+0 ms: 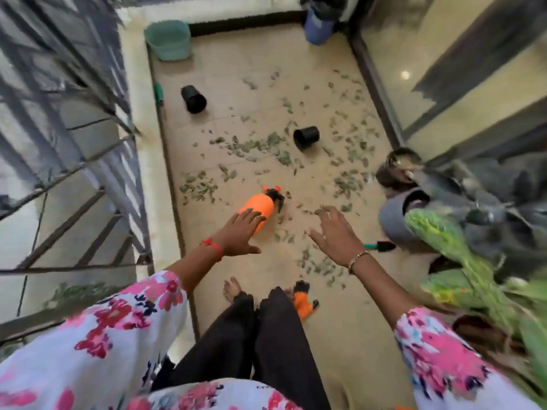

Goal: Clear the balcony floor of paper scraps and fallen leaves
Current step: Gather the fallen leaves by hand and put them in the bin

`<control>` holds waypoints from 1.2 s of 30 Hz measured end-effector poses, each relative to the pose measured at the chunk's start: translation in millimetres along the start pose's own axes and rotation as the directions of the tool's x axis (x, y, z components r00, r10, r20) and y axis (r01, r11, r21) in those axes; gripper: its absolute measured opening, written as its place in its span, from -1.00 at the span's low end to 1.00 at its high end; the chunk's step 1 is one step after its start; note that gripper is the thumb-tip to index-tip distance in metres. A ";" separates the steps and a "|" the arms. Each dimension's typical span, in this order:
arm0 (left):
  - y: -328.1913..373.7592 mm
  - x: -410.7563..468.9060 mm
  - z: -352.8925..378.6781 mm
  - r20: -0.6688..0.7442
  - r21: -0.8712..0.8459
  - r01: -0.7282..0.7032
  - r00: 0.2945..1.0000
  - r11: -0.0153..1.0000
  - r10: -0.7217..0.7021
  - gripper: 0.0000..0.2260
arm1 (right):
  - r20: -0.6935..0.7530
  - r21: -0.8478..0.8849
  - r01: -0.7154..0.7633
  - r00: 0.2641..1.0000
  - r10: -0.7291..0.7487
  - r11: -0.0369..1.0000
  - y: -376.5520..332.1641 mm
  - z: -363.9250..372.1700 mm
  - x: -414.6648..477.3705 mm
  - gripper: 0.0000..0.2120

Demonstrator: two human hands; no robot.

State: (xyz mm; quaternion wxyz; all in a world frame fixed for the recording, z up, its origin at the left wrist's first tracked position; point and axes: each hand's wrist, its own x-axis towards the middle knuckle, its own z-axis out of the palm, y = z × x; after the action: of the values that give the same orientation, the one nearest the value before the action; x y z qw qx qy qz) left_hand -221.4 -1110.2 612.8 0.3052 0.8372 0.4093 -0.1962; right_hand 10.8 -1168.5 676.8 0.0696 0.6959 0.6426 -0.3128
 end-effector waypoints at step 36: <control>-120.2 486.9 532.4 -0.381 -0.088 -0.313 0.888 0.946 0.258 -0.29 | -0.365 0.671 -0.691 0.010 0.931 0.271 265.8 677.7 346.4 -0.34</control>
State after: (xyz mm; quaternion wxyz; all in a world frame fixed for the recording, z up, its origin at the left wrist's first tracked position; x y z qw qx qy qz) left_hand -73.7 -1134.9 -103.2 0.3105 0.8852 0.3442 0.0403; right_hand 18.2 -1255.5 -124.6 -0.1275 0.9917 0.0189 -0.0021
